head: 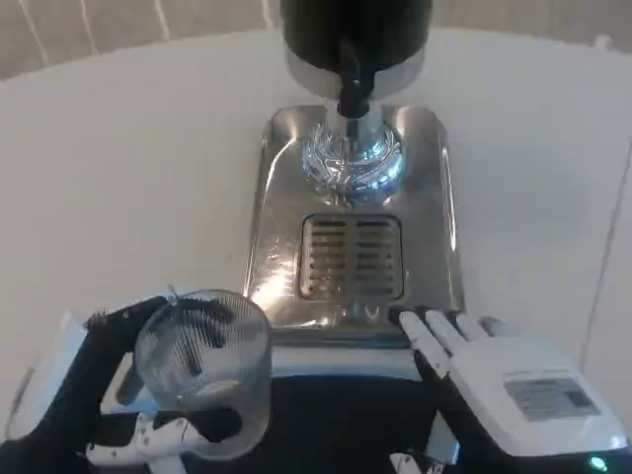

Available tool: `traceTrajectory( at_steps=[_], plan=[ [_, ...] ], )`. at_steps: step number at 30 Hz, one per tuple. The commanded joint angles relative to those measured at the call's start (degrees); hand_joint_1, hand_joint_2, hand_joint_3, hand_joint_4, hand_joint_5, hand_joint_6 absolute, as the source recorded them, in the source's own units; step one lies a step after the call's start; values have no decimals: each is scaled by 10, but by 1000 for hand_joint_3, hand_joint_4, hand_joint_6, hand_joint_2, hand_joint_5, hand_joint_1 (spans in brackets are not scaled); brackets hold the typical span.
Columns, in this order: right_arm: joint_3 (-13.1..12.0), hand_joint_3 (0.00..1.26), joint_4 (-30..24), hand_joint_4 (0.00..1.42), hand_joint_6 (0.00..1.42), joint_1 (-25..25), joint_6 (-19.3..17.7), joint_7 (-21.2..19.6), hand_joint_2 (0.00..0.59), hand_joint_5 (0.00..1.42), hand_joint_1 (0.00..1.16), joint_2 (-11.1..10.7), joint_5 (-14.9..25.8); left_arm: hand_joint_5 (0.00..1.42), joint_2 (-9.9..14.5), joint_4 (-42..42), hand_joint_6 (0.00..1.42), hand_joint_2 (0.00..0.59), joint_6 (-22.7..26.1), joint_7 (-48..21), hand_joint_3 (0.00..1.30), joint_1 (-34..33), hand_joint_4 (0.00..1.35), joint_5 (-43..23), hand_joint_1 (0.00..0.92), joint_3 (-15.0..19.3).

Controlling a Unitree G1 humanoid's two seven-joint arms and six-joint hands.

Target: Grasp the cup under the faucet to collect the drink, then remove the cup.

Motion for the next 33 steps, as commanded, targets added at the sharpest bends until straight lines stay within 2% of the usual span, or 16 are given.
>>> traceTrajectory(
  at_steps=[1,13,18,26,33],
  plan=[
    [2,0,-7,0,0,10,-9,-4,495,0,512,9,-4,1348,-1,-16,1424,21,-11,-6,977,9,1152,-12,582,5],
    [-6,0,-18,0,0,25,-21,-3,495,0,512,15,-4,1348,-6,-16,1424,14,-7,-10,977,9,1152,-12,583,4],
    [-10,0,-20,0,0,27,-23,-4,495,0,512,20,-5,1348,-17,2,1424,13,4,-6,977,-9,1152,3,583,-2],
    [-26,0,-19,0,0,23,-23,4,495,0,512,18,5,1348,-43,64,1424,13,31,18,977,-90,1152,27,583,-5],
    [-27,0,-21,0,0,22,-25,18,495,0,512,19,6,1348,-53,113,1424,11,45,50,977,-164,1152,57,583,-10]
  ],
)
